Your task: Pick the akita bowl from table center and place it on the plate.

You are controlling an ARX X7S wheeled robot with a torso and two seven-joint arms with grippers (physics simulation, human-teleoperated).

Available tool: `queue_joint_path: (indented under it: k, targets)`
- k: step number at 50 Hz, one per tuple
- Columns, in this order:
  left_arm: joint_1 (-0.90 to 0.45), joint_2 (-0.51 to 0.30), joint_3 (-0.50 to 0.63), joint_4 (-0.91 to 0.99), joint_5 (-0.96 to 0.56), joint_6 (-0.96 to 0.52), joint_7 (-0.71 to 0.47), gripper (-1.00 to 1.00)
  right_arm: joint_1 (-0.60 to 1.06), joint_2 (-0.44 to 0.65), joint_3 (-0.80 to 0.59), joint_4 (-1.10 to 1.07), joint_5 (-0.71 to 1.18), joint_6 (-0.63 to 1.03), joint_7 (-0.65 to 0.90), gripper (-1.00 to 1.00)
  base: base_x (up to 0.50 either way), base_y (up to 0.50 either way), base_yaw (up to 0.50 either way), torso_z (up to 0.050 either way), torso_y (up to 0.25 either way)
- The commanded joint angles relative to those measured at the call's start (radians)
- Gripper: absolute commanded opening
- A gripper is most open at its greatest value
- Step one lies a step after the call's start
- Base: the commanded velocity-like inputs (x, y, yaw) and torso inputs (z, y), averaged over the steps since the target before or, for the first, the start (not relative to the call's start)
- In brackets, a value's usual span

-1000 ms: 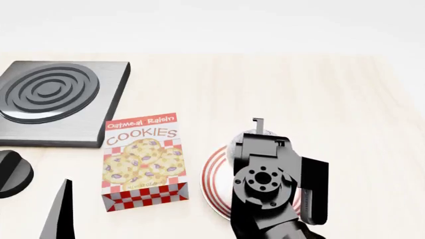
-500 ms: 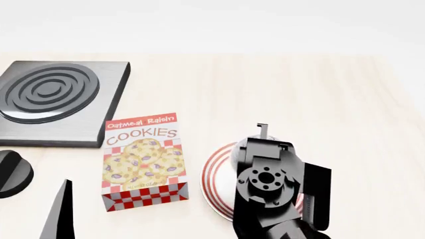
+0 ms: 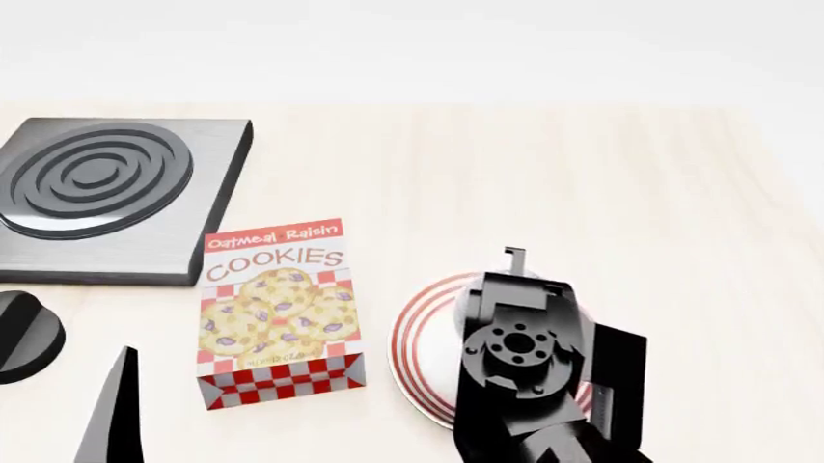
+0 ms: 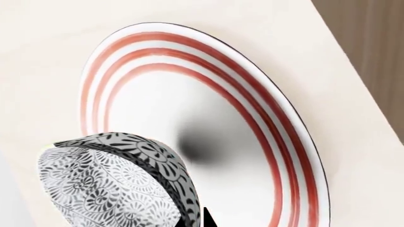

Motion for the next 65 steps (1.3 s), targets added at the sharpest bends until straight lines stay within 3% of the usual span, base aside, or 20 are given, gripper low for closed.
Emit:
queue_joint_path:
  k: [1,34,35,54,65]
  targets:
    - [-0.001,0.006,-0.010,0.004,0.007,-0.003,0.006,1.00,0.008,-0.006,-0.023,0.012,0.027,0.000,-0.032,-1.00,0.00,0.00,0.00,0.000,0.000]
    - [-0.003,-0.002,-0.011,0.009,0.000,-0.004,-0.001,1.00,0.002,-0.014,-0.123,0.049,0.146,-0.002,-0.081,-1.00,0.00,0.00,0.00,0.000,0.000]
    - [-0.004,-0.002,-0.011,0.009,-0.001,-0.005,-0.002,1.00,0.004,-0.014,-0.132,0.048,0.144,-0.007,-0.089,1.00,0.00,0.00,0.00,0.000,0.000]
    - [-0.002,-0.003,-0.006,0.007,0.002,0.004,-0.003,1.00,0.008,0.015,-0.175,-0.024,0.172,-0.026,-0.102,1.00,0.00,0.00,0.00,0.000,0.000]
    - [-0.003,-0.005,-0.002,0.013,0.002,0.000,-0.005,1.00,-0.063,0.160,-0.180,-0.487,0.095,-0.285,-0.036,1.00,0.00,0.00,0.00,0.000,0.000]
